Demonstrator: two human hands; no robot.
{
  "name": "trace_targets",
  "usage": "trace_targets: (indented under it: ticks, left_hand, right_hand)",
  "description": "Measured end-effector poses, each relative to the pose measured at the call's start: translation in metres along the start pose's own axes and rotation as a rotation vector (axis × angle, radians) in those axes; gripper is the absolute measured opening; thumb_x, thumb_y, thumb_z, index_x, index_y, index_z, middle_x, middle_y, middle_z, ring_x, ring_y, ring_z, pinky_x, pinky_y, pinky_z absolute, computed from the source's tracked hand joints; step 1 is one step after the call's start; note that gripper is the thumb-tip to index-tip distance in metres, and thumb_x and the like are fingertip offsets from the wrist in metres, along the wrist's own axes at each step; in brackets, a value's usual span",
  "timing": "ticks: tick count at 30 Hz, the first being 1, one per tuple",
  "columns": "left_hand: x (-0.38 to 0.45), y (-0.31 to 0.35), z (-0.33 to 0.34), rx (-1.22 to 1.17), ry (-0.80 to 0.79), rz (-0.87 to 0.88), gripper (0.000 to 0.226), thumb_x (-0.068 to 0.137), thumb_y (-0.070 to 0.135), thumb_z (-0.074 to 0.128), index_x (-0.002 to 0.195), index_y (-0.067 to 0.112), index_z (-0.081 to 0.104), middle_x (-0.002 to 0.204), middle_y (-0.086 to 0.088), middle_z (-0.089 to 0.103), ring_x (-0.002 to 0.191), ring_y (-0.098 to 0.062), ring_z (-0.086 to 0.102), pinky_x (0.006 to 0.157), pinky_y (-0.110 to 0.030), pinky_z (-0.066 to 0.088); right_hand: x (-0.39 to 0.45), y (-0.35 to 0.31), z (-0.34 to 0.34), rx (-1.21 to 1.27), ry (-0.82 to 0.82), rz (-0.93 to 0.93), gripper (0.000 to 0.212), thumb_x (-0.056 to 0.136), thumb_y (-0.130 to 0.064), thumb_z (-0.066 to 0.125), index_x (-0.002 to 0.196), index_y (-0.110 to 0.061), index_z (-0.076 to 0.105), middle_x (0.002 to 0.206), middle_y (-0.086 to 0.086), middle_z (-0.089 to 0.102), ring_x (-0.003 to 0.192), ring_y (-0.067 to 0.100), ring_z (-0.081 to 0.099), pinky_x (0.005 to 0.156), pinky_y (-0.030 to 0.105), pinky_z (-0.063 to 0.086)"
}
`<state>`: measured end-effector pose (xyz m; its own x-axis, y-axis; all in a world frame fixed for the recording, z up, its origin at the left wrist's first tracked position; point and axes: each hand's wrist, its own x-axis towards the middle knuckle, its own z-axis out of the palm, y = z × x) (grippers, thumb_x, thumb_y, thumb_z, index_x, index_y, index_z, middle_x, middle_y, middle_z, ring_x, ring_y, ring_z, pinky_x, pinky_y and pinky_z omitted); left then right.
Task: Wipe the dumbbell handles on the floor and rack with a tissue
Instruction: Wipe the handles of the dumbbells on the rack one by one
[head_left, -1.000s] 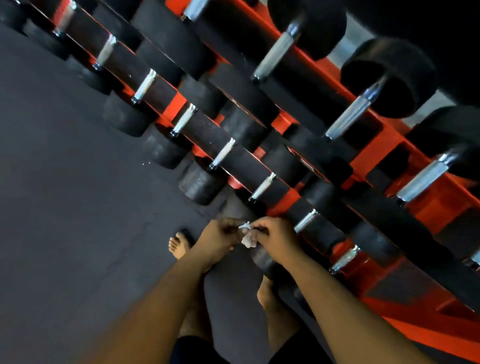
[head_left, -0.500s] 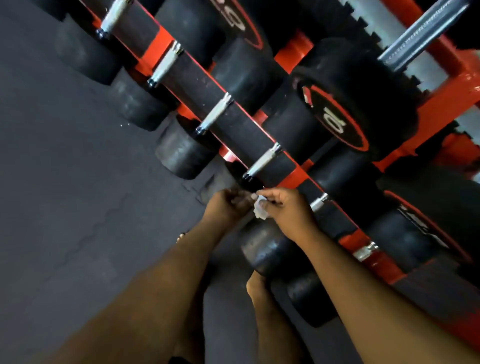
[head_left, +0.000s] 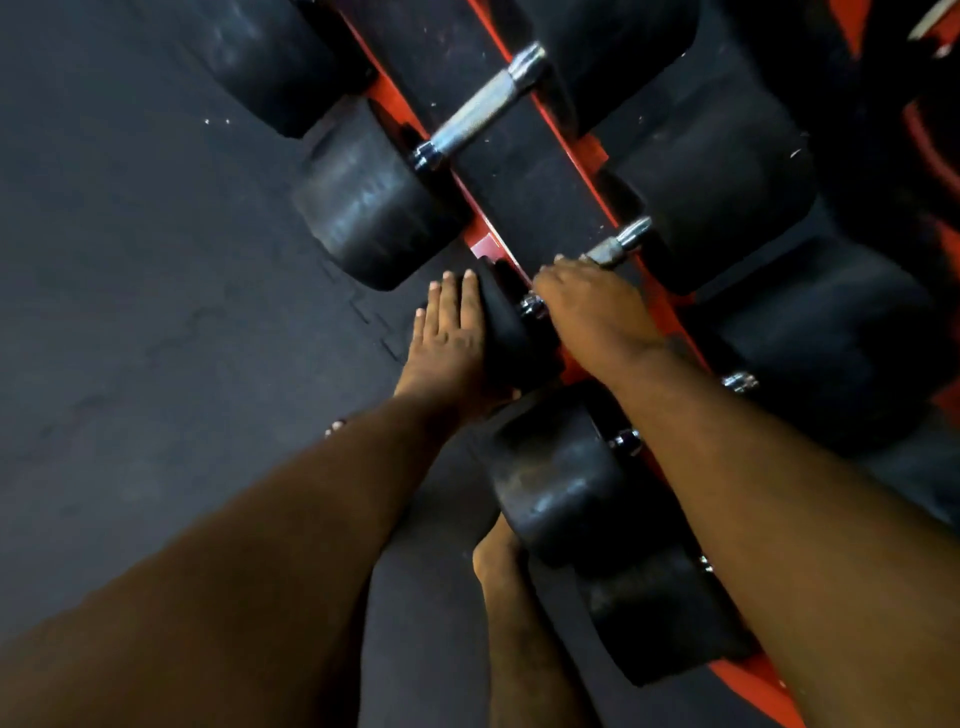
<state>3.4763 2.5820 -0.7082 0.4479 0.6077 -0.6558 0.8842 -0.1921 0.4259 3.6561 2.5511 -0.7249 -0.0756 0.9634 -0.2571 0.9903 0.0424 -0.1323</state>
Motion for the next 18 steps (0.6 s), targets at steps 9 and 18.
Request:
trace_targets:
  ticks: [9,18]
  left_hand:
    - [0.016,-0.005,-0.003,-0.029,-0.059,-0.018,0.154,0.059,0.050,0.094,0.158,0.010,-0.016,0.168,-0.012,-0.010,0.155,-0.030,-0.013,0.126,-0.048,-0.003]
    - [0.018,-0.009,-0.014,-0.050,-0.139,-0.006,0.149,0.062,0.042,0.093,0.159,0.013,-0.017,0.168,-0.009,-0.013,0.155,-0.029,-0.014,0.123,-0.043,-0.008]
  right_hand:
    - [-0.025,0.023,0.007,-0.149,-0.133,0.100,0.062,0.093,-0.016,0.031,0.154,-0.006,0.033,0.161,0.017,0.031,0.151,0.034,0.024,0.120,0.061,0.017]
    - [-0.026,0.018,0.008,-0.114,-0.121,0.228,0.067,0.095,-0.014,0.049,0.157,-0.012,0.025,0.166,0.012,0.019,0.154,0.030,0.013,0.122,0.057,0.015]
